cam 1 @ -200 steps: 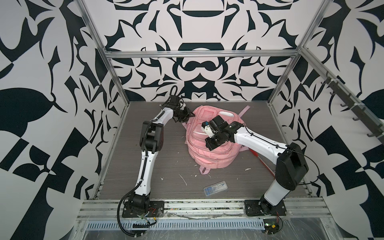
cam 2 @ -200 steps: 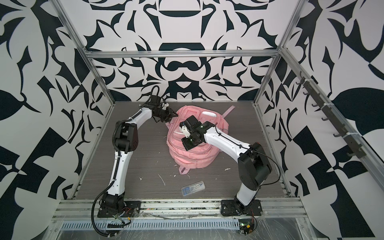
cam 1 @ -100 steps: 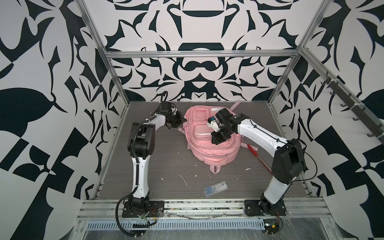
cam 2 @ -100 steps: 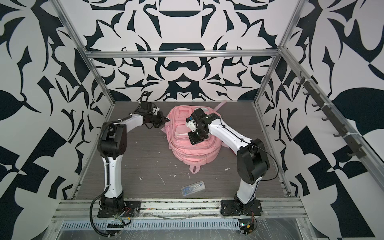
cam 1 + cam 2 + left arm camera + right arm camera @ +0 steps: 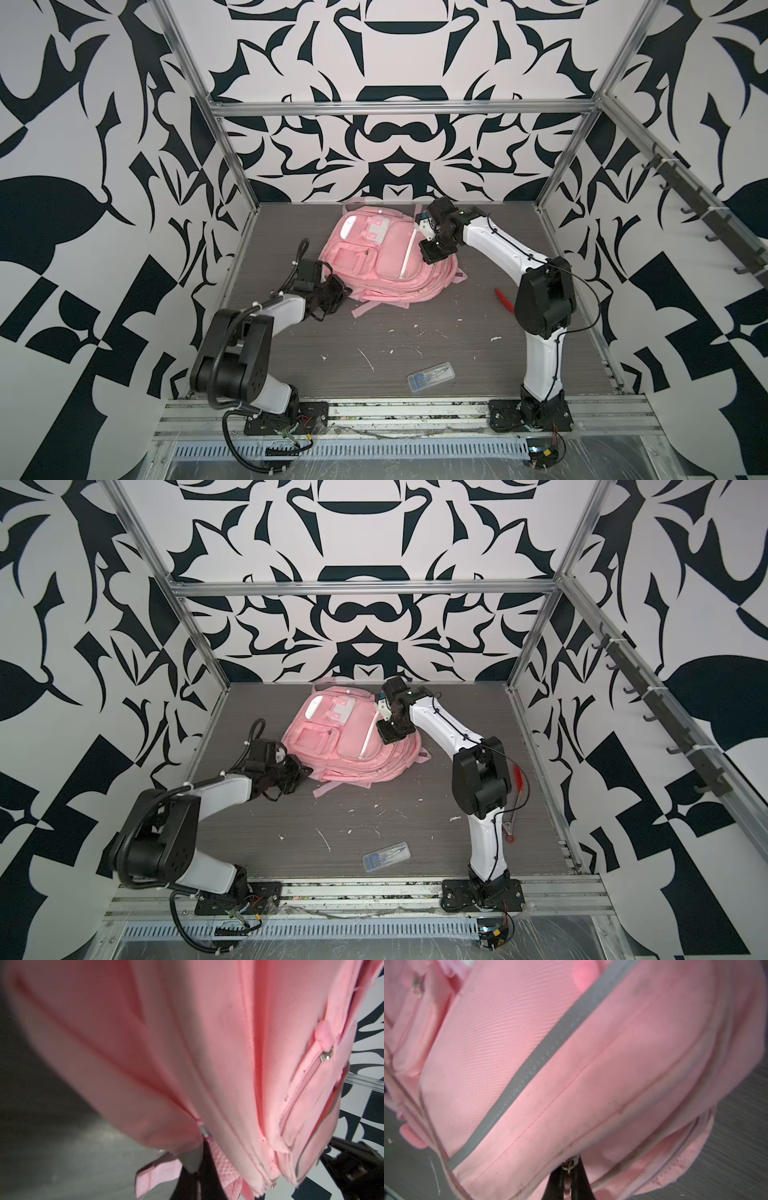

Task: Pack books, pencil case, and school supplies into a backpack
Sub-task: Unzip the student bag at the center of the table.

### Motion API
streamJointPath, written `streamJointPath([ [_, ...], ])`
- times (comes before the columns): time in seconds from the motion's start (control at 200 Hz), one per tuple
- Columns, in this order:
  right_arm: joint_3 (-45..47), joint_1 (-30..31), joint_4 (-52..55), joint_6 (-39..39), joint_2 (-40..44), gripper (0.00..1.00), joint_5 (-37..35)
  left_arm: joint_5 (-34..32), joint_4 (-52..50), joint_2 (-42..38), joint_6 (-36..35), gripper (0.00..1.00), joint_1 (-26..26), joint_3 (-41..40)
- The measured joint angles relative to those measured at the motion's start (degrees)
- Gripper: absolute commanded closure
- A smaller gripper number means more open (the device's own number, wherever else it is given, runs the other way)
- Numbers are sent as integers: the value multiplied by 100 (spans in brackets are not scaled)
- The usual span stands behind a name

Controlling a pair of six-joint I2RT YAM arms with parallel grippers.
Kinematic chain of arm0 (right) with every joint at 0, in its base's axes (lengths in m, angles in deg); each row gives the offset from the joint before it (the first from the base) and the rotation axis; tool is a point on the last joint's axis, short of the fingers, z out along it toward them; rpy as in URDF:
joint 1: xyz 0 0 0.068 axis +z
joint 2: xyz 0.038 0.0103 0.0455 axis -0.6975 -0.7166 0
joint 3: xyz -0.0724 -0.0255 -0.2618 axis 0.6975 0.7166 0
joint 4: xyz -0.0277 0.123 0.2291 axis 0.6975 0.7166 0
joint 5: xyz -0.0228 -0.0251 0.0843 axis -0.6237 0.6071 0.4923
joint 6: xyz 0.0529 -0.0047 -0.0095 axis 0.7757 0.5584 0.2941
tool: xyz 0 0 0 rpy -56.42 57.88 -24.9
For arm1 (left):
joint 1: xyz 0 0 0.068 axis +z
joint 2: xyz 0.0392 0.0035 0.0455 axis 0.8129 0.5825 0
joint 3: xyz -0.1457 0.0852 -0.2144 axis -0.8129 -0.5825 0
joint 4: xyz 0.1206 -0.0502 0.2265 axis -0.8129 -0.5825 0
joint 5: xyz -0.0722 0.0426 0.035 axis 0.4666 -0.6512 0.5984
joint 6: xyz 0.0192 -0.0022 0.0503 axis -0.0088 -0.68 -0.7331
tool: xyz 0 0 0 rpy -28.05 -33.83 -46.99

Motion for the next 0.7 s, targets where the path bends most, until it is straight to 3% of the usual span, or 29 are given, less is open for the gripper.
streamJointPath([
  [0.12,702,140,-219,157,350,100,-352,-369,234,-321,601,100,-398,-391],
  [0.41,2874,1054,-601,981,1755,100,-1034,-787,511,-79,1373,100,-879,-433],
  [0.7,3532,1624,-769,1674,2365,100,-942,-1113,629,107,1652,100,-1121,-365],
])
